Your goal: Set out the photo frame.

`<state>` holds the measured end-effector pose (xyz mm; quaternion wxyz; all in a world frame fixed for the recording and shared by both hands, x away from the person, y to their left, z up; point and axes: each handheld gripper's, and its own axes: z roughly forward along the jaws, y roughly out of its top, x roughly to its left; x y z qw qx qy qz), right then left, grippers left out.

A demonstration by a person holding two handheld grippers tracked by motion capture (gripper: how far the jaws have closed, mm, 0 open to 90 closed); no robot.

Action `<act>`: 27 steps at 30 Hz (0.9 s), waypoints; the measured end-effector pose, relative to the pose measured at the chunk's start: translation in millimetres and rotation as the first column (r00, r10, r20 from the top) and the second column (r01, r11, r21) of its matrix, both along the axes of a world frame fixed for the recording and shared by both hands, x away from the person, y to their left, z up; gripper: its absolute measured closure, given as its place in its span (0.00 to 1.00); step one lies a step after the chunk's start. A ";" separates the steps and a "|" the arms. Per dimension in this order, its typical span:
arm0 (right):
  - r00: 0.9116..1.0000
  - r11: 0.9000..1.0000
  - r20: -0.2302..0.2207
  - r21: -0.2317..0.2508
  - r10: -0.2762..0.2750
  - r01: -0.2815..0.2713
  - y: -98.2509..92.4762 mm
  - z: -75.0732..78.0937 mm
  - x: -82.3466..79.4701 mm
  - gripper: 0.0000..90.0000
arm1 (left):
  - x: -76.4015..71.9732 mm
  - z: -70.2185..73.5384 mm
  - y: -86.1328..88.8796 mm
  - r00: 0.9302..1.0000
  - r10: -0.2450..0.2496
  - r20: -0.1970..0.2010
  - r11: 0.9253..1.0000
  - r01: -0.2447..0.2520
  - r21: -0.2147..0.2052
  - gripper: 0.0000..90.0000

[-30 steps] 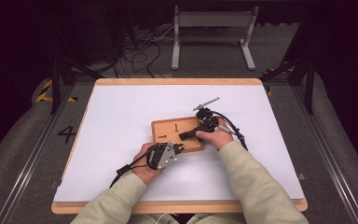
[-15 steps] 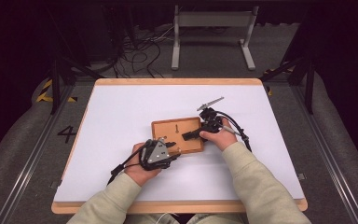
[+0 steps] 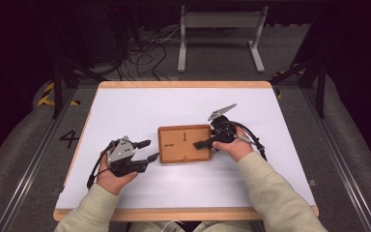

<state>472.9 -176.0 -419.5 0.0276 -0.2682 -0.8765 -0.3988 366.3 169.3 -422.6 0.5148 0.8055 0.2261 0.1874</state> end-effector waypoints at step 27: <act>0.927 0.960 0.295 -0.224 0.232 -0.169 2.6 18.1 -59.1 0.65 | 17.0 -18.2 32.2 0.984 0.114 -0.135 0.991 -0.122 -0.050 0.47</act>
